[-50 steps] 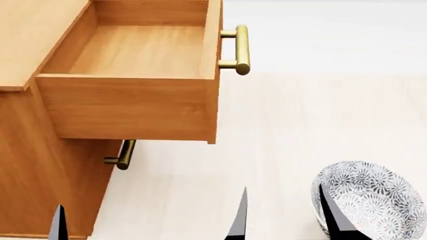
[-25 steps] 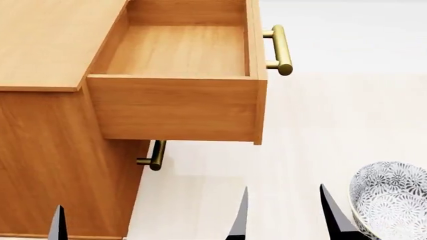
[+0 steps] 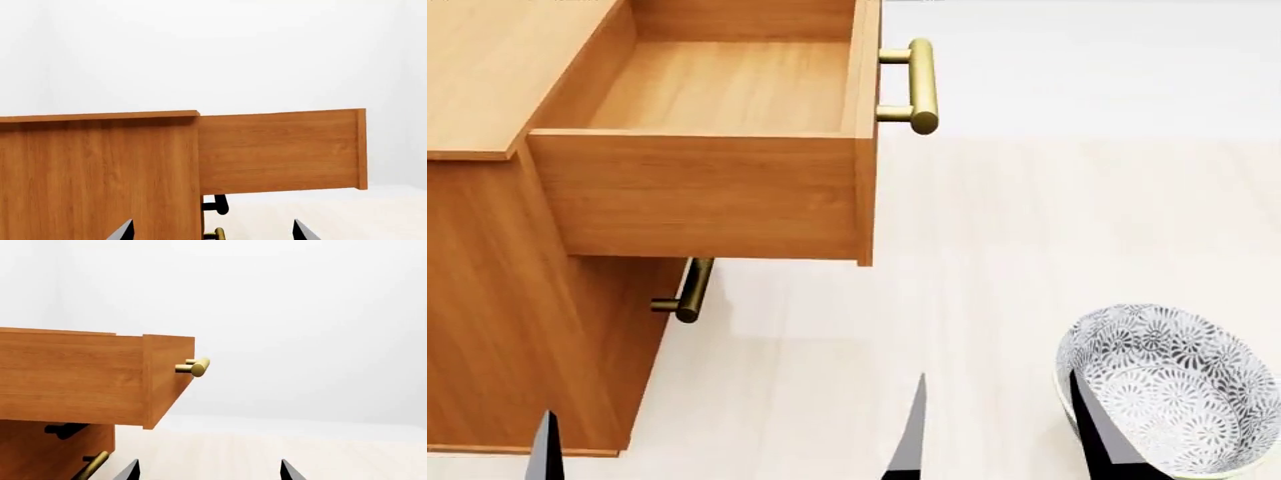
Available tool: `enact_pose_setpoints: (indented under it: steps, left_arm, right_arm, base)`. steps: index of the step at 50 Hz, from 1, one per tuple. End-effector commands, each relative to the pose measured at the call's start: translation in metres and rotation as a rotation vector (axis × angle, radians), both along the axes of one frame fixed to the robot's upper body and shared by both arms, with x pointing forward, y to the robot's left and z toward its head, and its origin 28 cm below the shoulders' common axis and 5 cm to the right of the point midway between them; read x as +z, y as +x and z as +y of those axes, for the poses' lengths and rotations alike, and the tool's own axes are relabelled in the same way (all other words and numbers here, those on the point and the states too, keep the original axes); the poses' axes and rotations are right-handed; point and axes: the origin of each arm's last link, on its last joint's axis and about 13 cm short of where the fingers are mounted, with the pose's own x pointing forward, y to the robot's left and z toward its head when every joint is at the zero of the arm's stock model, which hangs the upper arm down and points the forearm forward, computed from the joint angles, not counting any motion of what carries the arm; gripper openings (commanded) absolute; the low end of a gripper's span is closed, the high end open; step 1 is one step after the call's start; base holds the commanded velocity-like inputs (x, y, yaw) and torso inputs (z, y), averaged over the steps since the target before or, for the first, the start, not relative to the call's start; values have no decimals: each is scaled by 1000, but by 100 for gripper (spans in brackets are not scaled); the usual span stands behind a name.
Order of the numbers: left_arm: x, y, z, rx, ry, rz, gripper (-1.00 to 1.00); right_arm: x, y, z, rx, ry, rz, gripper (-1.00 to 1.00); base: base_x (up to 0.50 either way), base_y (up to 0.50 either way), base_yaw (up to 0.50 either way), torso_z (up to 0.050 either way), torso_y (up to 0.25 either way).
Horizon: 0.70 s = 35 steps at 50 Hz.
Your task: Put the ketchup in the top drawer of the cabinet.
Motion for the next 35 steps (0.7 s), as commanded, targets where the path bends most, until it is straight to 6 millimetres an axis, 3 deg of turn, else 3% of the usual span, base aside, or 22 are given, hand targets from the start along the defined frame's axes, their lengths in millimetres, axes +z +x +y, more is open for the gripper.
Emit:
enact_pose_setpoints:
  steps: [1, 35]
  left_arm:
    - [0, 0, 0, 0, 1, 0, 100]
    - [0, 0, 0, 2, 2, 0, 100]
  right_arm:
    - [-1, 0, 0, 0, -2, 0, 100]
    - [-1, 0, 0, -11, -20, 5, 100]
  base:
    - [0, 0, 0, 0, 0]
    - [0, 27, 0, 0, 0]
